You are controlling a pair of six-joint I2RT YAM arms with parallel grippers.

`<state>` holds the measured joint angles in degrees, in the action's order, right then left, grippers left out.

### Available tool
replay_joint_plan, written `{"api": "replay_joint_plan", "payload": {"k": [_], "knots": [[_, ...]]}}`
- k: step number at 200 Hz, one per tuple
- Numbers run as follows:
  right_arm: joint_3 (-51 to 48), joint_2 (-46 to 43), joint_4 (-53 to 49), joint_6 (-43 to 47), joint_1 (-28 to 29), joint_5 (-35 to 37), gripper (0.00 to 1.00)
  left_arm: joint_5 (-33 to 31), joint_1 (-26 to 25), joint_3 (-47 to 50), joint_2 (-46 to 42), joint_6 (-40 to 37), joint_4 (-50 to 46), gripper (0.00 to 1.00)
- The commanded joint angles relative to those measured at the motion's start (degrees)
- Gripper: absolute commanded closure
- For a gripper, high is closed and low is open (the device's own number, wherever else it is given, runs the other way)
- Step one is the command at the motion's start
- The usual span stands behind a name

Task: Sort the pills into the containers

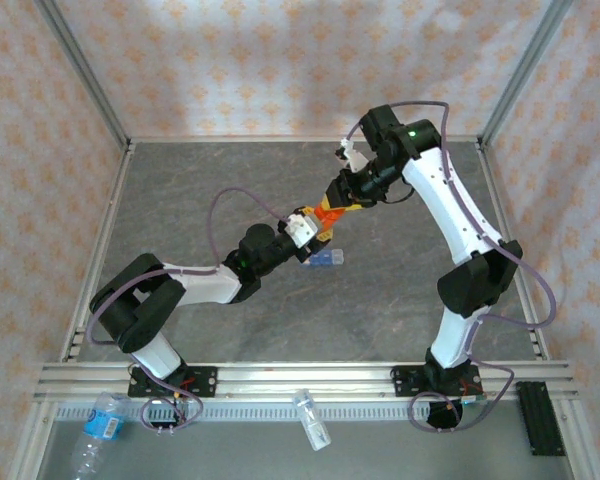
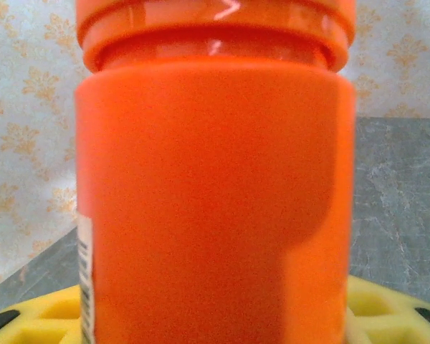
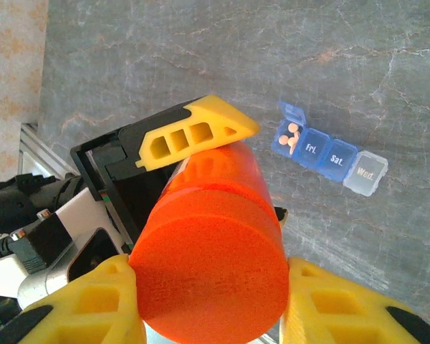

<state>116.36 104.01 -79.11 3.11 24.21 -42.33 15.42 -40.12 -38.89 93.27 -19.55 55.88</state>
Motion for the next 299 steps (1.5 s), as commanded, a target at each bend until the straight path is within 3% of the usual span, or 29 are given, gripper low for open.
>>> {"api": "replay_joint_plan", "payload": {"k": [1,53,102,202,262,299], "knots": [[-1.33,1.2,2.08,-4.34,0.76,0.57,0.62,-1.45,-0.22,-3.1,-1.39,1.87,7.98,1.0],[-3.03,0.45,6.17,-12.87,0.8,1.36,0.62,-4.88,-0.46,-3.55,-0.31,1.4,9.31,1.0],[-3.77,-0.31,6.25,-13.05,0.81,2.53,0.57,-4.66,-0.49,-3.62,0.05,1.56,9.33,1.0],[1.01,-1.45,5.6,-12.39,0.76,4.88,0.35,-4.19,-0.47,-3.57,0.15,1.99,9.08,1.0],[3.66,-4.46,6.0,-11.59,0.66,7.98,0.15,-3.9,-0.42,-4.06,0.68,3.28,8.94,1.0],[3.8,-8.07,9.96,-14.55,-2.8,7.79,0.12,-4.06,-0.48,-3.81,0.61,5.01,9.43,1.0]]}}
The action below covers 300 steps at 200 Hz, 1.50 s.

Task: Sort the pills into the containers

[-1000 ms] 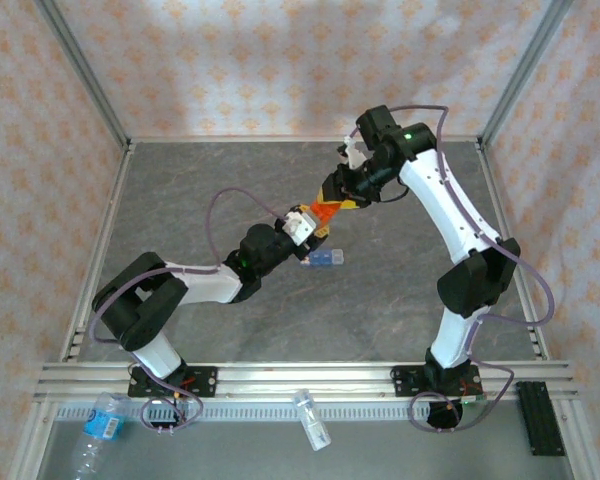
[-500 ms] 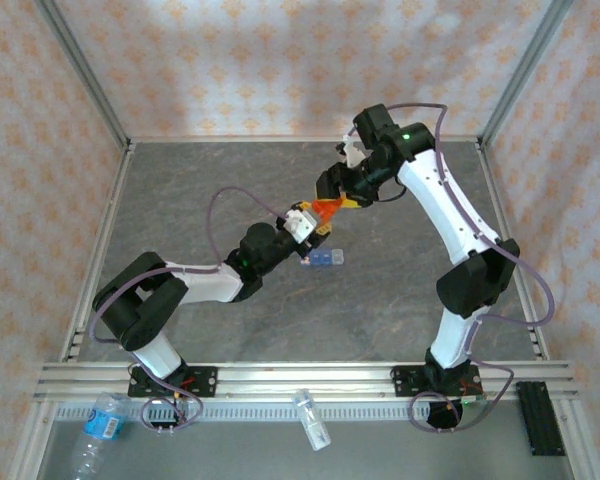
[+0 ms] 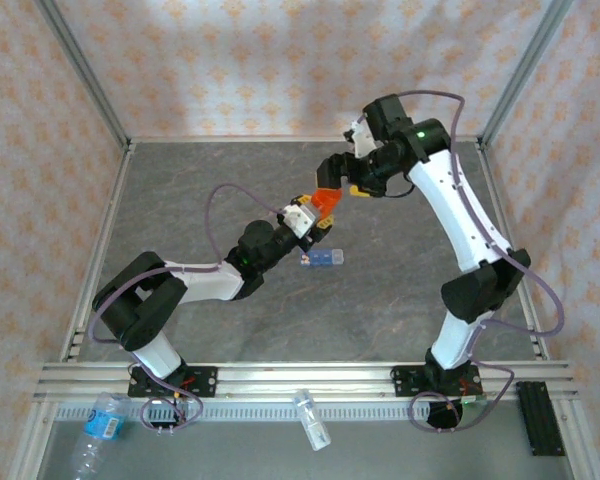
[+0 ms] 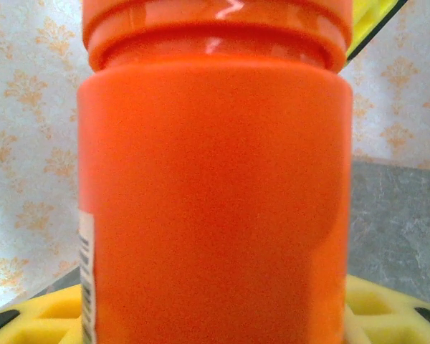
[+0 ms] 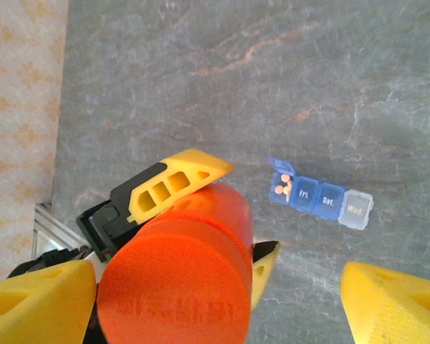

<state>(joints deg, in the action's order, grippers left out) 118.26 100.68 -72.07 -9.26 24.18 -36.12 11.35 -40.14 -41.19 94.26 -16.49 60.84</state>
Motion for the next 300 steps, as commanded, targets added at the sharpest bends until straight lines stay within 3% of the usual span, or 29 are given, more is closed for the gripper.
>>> {"api": "replay_joint_plan", "payload": {"k": [1,61,98,134,176,300], "knots": [[1.85,-4.86,3.09,-2.31,-2.93,1.54,0.12,-0.01,-0.42,-1.52,-0.38,2.06,4.46,1.0],[-7.9,-13.31,18.23,-2.35,-5.14,2.0,0.14,4.83,0.58,-1.63,-2.61,10.67,3.65,1.0],[-15.7,-17.74,25.39,4.33,-5.12,-2.28,0.16,11.51,2.48,-3.06,-4.24,17.88,2.19,1.0],[-15.89,-16.15,25.74,7.11,-5.05,-8.85,0.2,18.23,4.63,-5.24,-3.91,26.16,3.85,1.0],[-14.55,-14.4,25.92,8.05,-4.33,-13.23,0.2,21.84,4.72,-8.26,-3.6,27.38,0.76,1.0],[-10.17,-10.57,21.53,10.22,-1.59,-11.92,0.22,23.19,4.73,-9.8,-2.74,27.27,-1.16,1.0]]}}
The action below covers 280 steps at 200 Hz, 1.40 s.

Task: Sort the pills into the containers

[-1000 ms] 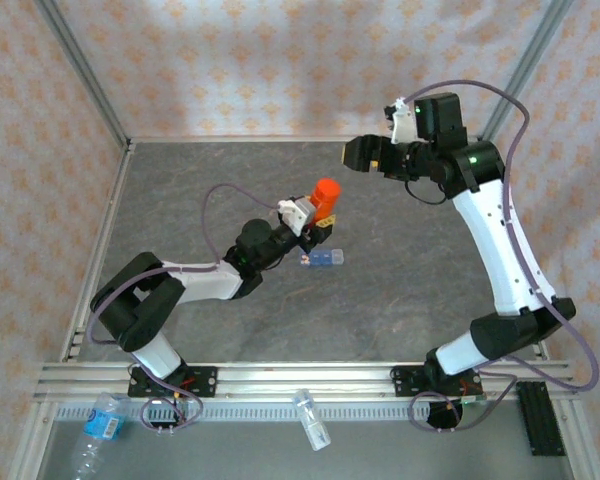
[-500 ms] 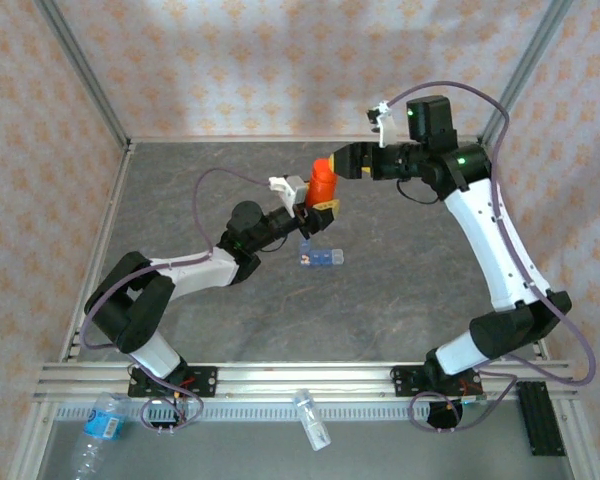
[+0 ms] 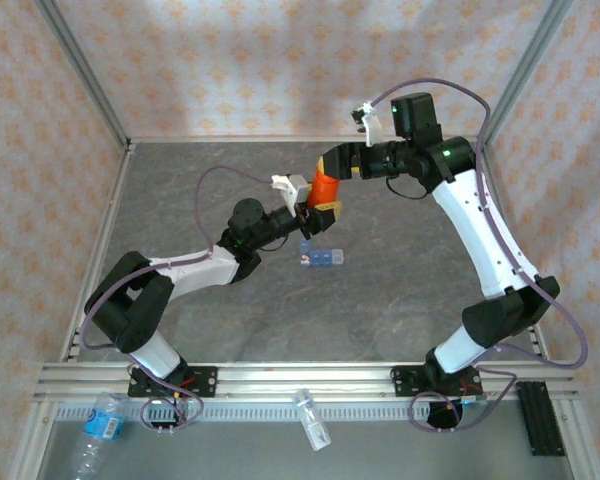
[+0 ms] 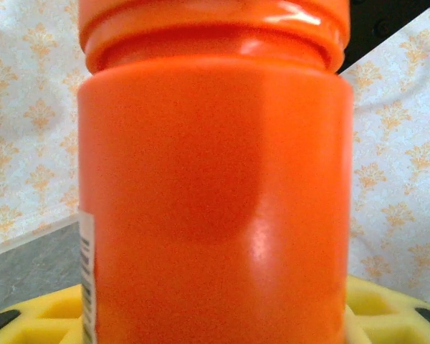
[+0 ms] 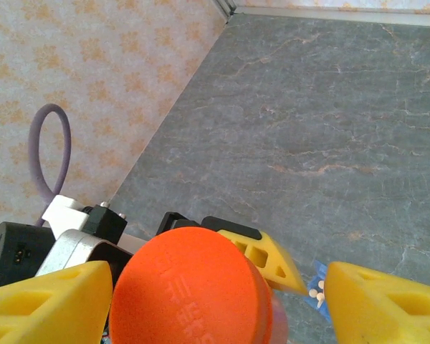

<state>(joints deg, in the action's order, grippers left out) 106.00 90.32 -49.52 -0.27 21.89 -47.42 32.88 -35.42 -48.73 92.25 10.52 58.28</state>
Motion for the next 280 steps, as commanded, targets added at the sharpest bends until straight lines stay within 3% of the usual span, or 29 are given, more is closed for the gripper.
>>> {"api": "replay_joint_plan", "payload": {"k": [1,54,119,174,230,280], "knots": [[2.1,-0.22,-1.03,1.24,0.7,-0.59,0.22,1.66,0.0,-2.3,-0.74,0.22,1.35,1.0],[2.3,-0.67,-1.85,1.51,1.34,-0.49,0.22,1.88,0.08,-2.6,-0.32,0.37,1.25,1.0],[2.15,-0.83,-2.87,1.92,1.62,-0.17,0.3,1.75,0.09,-2.74,-0.14,0.66,1.27,1.0],[0.92,-1.42,-2.7,1.39,2.14,0.15,0.54,1.48,0.18,-3.1,-0.15,0.57,1.02,1.0],[-4.36,-2.48,-0.28,-6.26,4.56,9.78,0.57,-1.37,0.18,-3.91,-0.75,-2.17,-2.08,1.0],[-10.84,-3.48,7.22,-16.56,9.66,20.66,0.57,-9.69,0.18,-3.07,-1.63,-5.38,-3.55,1.0]]}}
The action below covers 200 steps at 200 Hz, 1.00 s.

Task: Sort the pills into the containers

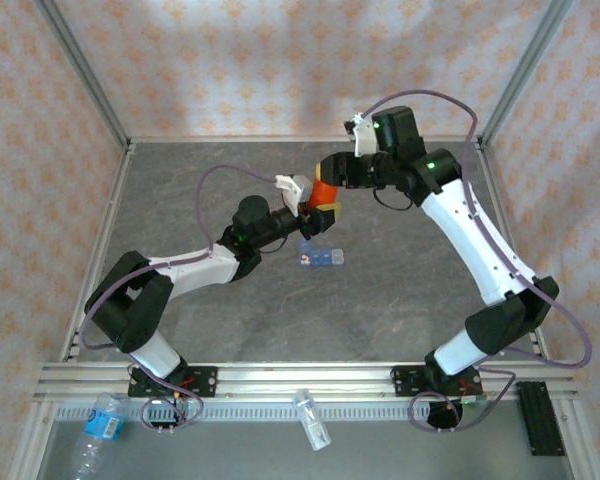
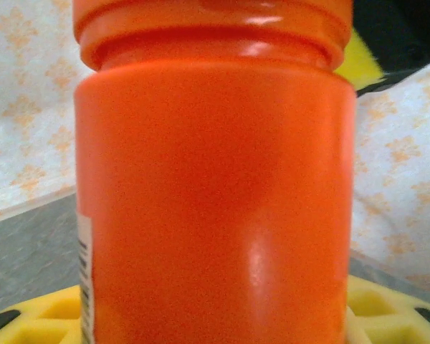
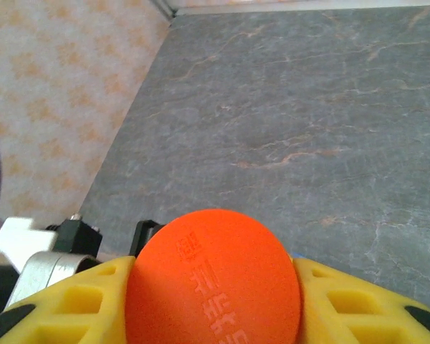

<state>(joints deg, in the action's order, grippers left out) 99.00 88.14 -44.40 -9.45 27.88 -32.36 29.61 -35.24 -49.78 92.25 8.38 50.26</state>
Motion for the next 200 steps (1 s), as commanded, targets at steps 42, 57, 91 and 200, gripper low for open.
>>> {"api": "replay_joint_plan", "payload": {"k": [42,57,91,200], "knots": [[-8.89,-2.84,9.28,-12.22,4.84,7.84,0.57,-7.68,0.0,-1.35,-1.77,-3.49,6.93,1.0],[-9.0,-2.8,9.7,-13.03,4.98,8.19,0.56,-7.94,0.02,-1.35,-1.55,-3.43,7.04,1.0],[-6.86,-2.66,8.3,-12.25,4.99,9.22,0.52,-8.17,0.0,-1.3,-0.63,-3.03,7.24,1.0],[7.16,-2.28,-3.57,-1.4,2.73,10.24,0.1,-5.87,0.16,-0.91,0.47,-1.46,8.22,1.0]]}}
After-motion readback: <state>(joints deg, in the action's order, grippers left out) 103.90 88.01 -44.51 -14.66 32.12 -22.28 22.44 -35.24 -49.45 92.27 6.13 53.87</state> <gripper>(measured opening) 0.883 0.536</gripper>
